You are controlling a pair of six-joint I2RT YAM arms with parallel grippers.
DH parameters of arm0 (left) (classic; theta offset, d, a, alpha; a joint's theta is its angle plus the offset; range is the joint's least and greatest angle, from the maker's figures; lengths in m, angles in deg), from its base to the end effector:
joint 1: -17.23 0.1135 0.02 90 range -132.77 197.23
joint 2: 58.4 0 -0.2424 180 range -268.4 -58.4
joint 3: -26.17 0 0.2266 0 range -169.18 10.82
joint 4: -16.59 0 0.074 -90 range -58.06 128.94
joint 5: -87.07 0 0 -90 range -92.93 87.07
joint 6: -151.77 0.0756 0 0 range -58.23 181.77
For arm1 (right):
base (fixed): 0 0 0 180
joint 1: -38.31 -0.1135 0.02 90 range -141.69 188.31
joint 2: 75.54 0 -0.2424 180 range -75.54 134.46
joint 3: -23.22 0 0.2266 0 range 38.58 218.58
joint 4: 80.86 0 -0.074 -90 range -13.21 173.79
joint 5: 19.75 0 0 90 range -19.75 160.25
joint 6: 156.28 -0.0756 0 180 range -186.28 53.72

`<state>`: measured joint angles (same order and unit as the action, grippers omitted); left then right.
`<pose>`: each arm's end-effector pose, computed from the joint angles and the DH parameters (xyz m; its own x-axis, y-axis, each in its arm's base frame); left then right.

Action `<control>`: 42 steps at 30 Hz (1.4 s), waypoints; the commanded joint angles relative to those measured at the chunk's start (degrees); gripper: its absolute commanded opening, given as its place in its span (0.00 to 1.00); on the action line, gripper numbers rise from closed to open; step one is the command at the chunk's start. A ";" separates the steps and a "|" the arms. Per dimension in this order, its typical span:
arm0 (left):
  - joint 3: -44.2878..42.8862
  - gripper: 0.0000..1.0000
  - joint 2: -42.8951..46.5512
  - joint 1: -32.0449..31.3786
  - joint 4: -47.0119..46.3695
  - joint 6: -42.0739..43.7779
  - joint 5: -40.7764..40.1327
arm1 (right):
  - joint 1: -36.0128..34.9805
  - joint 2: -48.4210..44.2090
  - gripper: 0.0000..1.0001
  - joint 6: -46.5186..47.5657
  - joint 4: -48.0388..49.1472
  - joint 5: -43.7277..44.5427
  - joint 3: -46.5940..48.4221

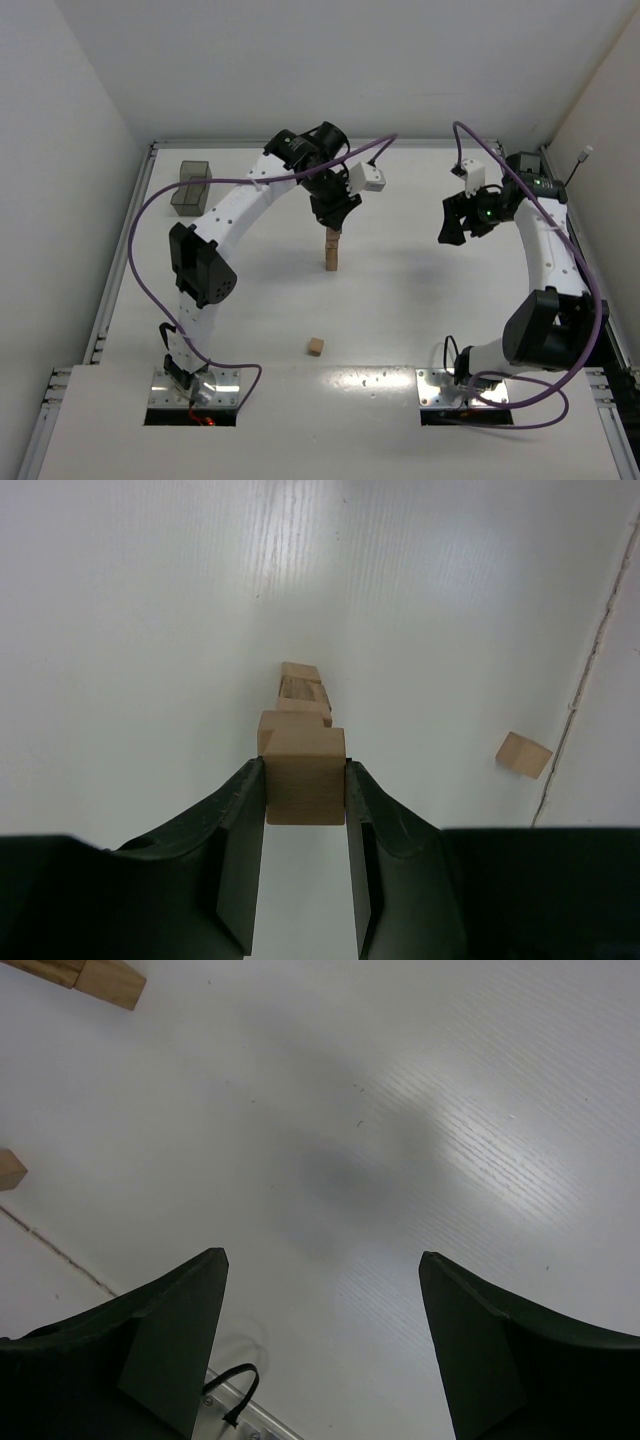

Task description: Build the wood block tower

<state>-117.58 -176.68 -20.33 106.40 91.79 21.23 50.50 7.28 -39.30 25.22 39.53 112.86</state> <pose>0.2993 -0.2692 0.2955 -0.2701 0.7836 -0.5595 0.9607 0.2578 -0.1028 0.2709 -0.0190 0.2529 -0.7966 -0.2269 -0.5603 -0.4199 0.8745 0.2428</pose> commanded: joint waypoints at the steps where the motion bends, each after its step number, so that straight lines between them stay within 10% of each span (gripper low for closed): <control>1: -0.62 0.03 -0.46 0.65 0.16 1.00 0.45 | -0.32 0.32 0.74 0.88 0.47 -2.15 2.27; 42: -2.38 0.03 3.23 -1.02 0.16 -1.10 -0.70 | -0.32 1.37 0.74 1.41 -0.06 -2.68 2.80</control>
<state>-117.60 -176.57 -20.87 106.46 91.07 20.33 50.50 8.60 -39.03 24.96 38.63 113.19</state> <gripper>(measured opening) 0.286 0.741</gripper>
